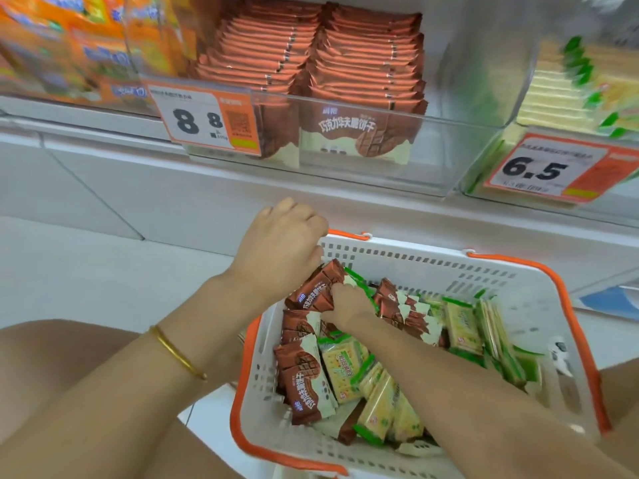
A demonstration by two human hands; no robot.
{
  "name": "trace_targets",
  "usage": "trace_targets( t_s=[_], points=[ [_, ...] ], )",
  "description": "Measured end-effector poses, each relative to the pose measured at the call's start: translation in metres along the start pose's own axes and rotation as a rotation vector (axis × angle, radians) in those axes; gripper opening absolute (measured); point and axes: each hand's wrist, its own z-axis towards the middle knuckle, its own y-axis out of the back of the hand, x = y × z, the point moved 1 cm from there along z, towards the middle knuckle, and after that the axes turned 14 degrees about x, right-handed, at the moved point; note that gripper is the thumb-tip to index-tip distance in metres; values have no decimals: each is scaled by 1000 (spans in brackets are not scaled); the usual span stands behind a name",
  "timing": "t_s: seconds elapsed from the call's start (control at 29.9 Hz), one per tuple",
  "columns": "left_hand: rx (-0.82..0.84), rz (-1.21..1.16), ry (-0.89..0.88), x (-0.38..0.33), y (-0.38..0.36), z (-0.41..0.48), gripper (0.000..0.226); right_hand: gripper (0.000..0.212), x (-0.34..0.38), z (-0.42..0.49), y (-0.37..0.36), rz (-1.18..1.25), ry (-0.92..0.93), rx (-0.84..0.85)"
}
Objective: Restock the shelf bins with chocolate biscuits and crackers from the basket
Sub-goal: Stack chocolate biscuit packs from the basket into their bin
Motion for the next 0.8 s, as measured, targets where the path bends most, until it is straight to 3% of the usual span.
trace_targets(
  t_s=[0.07, 0.23, 0.37, 0.47, 0.6, 0.8],
  points=[
    [43, 3, 26, 0, 1, 1, 24, 28, -5, 0, 1, 20, 30, 11],
    [205, -2, 76, 3, -4, 4, 33, 13, -28, -36, 48, 584, 194, -65],
    [335, -155, 92, 3, 2, 9, 42, 20, -41, -97, 96, 1012, 361, -48],
    [356, -387, 63, -3, 14, 14, 41, 22, -37, -128, 118, 1128, 492, -59],
    [262, -706, 3, -9, 46, 10, 13, 33, -24, -162, 143, 948, 555, -140],
    [-56, -773, -131, -7, 101, -3, 21, 22, 19, -215, 206, 228, 515, -393]
  ],
)
